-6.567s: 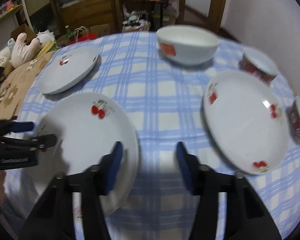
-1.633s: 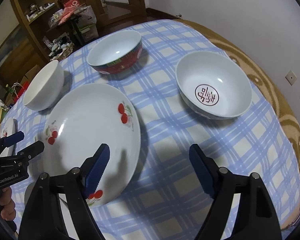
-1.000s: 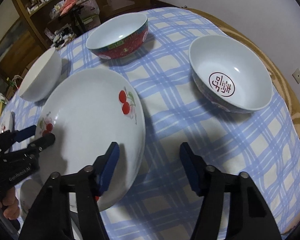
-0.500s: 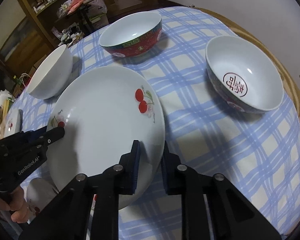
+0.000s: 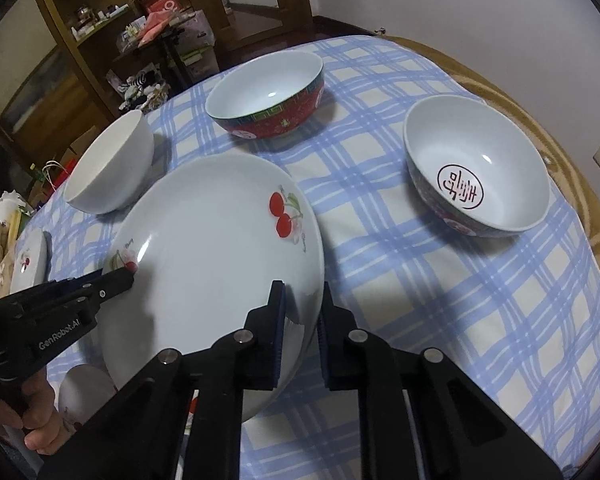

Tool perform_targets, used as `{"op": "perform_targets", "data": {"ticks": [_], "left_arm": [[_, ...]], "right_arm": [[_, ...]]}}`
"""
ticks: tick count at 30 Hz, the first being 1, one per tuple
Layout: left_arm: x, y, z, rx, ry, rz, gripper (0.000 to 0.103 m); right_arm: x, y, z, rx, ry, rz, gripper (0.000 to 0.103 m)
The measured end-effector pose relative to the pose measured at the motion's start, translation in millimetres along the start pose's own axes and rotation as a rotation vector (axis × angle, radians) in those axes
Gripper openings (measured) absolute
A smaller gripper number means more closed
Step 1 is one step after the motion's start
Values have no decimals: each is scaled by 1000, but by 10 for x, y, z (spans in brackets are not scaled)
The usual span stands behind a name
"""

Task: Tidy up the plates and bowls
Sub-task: 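Carry the held plate with both tools over another cherry plate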

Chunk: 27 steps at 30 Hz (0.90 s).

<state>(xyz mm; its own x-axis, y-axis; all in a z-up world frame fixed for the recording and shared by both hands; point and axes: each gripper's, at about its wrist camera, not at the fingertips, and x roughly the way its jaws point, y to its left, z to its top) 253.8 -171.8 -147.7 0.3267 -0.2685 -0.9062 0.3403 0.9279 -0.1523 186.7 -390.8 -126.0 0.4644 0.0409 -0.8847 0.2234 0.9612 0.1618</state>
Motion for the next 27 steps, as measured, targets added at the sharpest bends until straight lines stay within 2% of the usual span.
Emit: {"op": "perform_targets", "data": {"ticks": [12,18,23,27], "left_arm": [[-28,2,-26,-7,21,8,18],[-44,39,-9,-29,33,-24,15],[-75,-8,-27,12,25,-46,15],[-58,9,-9,-9,38,-66,13]], "right_arm": [[-73,-62,2,21,0,48,12],[-67,-102,19,39,2,66,11],[-69,-168,39,64,3,76,11],[-53,-225,41,88,18,94,10]]}}
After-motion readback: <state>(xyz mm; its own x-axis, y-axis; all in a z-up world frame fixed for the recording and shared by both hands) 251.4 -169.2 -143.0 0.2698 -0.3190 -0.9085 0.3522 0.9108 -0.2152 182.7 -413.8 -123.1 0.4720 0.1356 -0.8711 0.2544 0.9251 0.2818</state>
